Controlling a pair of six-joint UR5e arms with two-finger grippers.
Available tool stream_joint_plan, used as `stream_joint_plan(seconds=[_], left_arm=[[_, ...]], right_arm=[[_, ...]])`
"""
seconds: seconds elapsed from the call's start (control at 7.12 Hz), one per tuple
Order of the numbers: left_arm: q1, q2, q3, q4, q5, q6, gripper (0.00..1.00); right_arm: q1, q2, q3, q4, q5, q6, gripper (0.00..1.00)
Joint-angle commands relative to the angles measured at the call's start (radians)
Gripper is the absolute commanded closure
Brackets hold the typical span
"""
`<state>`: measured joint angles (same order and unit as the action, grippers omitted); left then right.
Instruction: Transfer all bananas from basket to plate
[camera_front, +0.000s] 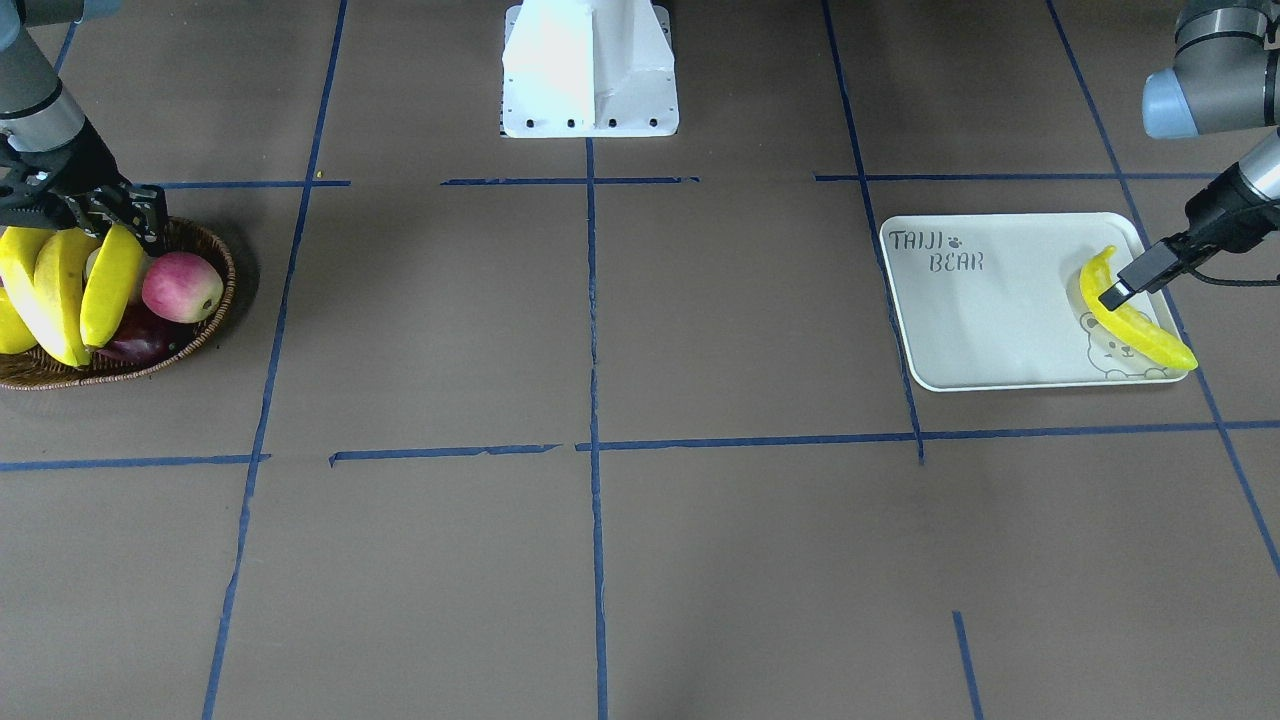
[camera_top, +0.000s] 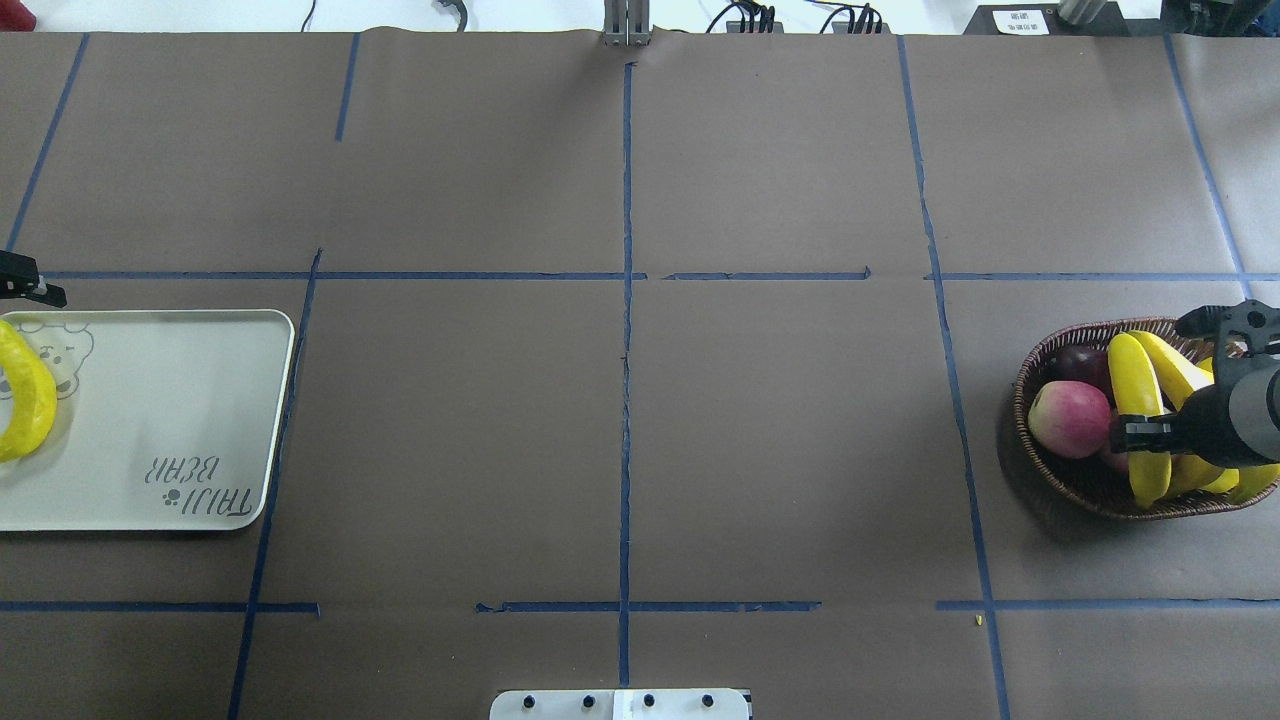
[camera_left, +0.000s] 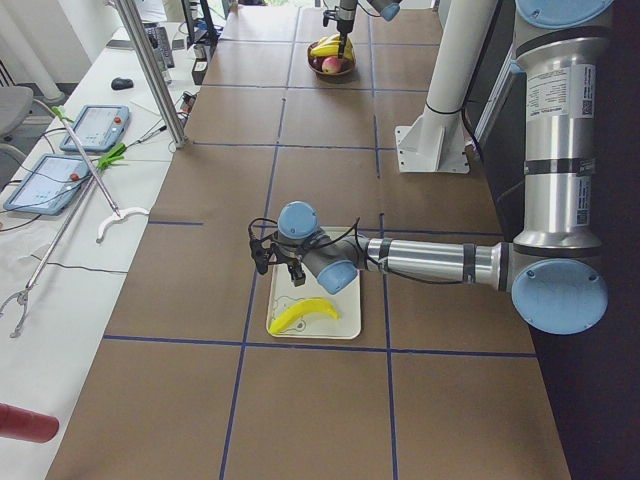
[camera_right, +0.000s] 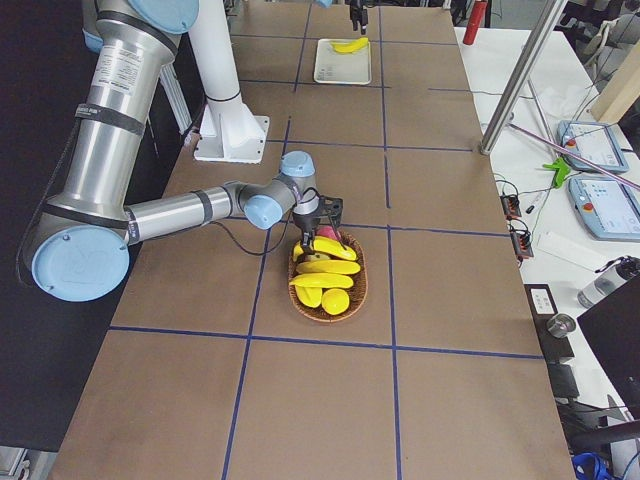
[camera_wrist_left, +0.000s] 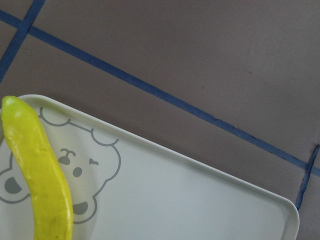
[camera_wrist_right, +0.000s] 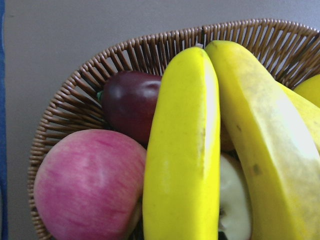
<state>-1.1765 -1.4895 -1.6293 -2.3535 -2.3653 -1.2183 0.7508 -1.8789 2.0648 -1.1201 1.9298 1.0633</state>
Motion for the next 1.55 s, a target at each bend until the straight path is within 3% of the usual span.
stream_joint_plan(seconds=[0.0,0.28,0.42,0.56,0.84,0.98,1.26,1.41], left_arm=[[0.000,0.000,0.002,-0.032,-0.002,-0.001,0.00],[0.001,0.000,0.005,-0.111,-0.003,-0.001,0.00],[0.011,-0.003,-0.003,-0.169,-0.005,-0.003,0.00],[0.044,-0.011,-0.003,-0.238,-0.005,-0.004,0.00],[0.081,-0.066,-0.007,-0.273,-0.009,-0.054,0.00],[0.110,-0.101,-0.026,-0.273,-0.008,-0.137,0.00],[0.166,-0.185,-0.053,-0.271,-0.002,-0.327,0.00],[0.199,-0.231,-0.053,-0.271,0.000,-0.393,0.00]], right_arm=[[0.065,-0.002,0.075,-0.007,0.076,-0.003,0.82],[0.158,0.015,0.123,0.000,0.220,-0.014,0.86],[0.157,0.053,0.124,0.012,0.235,-0.022,0.86],[0.154,0.084,0.095,0.087,0.238,-0.019,0.86],[0.142,0.157,-0.068,0.419,0.299,0.010,0.86],[0.121,0.211,-0.121,0.522,0.304,0.103,0.86],[0.053,0.335,-0.129,0.608,0.279,0.362,0.89],[-0.021,0.372,-0.129,0.635,0.176,0.415,0.92]])
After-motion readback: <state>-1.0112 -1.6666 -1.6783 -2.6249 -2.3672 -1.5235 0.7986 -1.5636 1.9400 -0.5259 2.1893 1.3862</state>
